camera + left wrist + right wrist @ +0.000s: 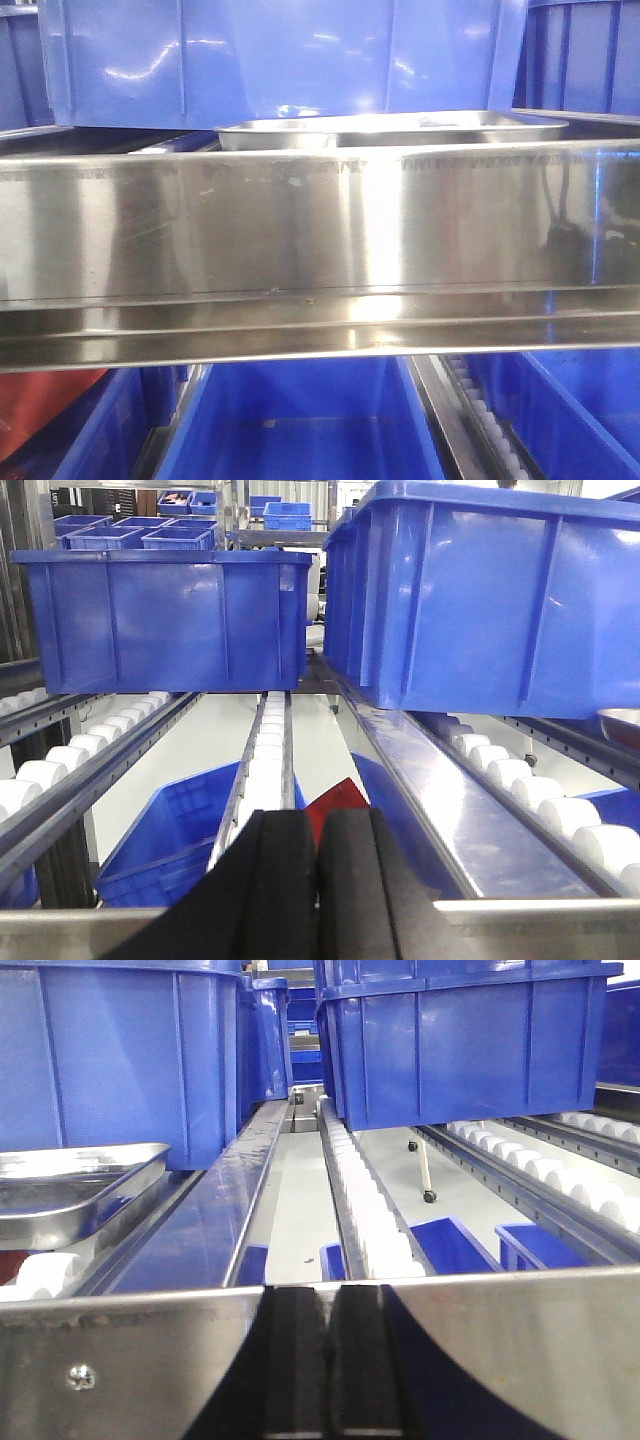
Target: Stack silver trays without gaps
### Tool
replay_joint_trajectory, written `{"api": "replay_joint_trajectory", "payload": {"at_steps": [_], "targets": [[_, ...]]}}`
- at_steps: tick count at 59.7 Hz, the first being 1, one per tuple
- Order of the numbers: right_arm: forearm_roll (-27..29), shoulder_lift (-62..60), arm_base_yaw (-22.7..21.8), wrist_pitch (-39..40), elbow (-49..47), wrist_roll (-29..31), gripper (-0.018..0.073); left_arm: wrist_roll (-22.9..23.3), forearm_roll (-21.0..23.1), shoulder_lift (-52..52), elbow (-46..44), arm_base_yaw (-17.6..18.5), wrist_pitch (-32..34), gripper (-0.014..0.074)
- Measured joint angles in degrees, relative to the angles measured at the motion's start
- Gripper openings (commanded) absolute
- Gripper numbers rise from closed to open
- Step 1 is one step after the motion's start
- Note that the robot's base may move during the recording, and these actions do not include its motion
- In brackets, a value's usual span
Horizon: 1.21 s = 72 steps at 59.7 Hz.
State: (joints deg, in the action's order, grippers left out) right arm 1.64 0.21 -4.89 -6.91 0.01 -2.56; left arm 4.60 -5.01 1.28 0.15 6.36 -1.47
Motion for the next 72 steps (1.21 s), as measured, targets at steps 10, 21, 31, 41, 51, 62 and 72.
{"api": "replay_joint_trajectory", "payload": {"at_steps": [10, 21, 31, 41, 51, 62, 72], "targets": [[0.0, 0.0, 0.0, 0.0, 0.0, 0.0, -0.0071, 0.0, 0.0, 0.0, 0.0, 0.0, 0.0, -0.0006], [0.0, 0.0, 0.0, 0.0, 0.0, 0.0, -0.0071, 0.0, 0.0, 0.0, 0.0, 0.0, 0.0, -0.0006], [0.0, 0.0, 0.0, 0.0, 0.0, 0.0, -0.0071, 0.0, 0.0, 0.0, 0.0, 0.0, 0.0, -0.0006], [0.0, 0.0, 0.0, 0.0, 0.0, 0.0, -0.0071, 0.0, 0.0, 0.0, 0.0, 0.0, 0.0, -0.0006], [0.0, 0.0, 0.0, 0.0, 0.0, 0.0, -0.0071, 0.0, 0.0, 0.0, 0.0, 0.0, 0.11, -0.0006], [0.0, 0.0, 0.0, 0.0, 0.0, 0.0, -0.0071, 0.0, 0.0, 0.0, 0.0, 0.0, 1.47, -0.0006], [0.0, 0.0, 0.0, 3.92, 0.0, 0.0, -0.0071, 0.0, 0.17, 0.0, 0.0, 0.0, 5.11, -0.0006]]}}
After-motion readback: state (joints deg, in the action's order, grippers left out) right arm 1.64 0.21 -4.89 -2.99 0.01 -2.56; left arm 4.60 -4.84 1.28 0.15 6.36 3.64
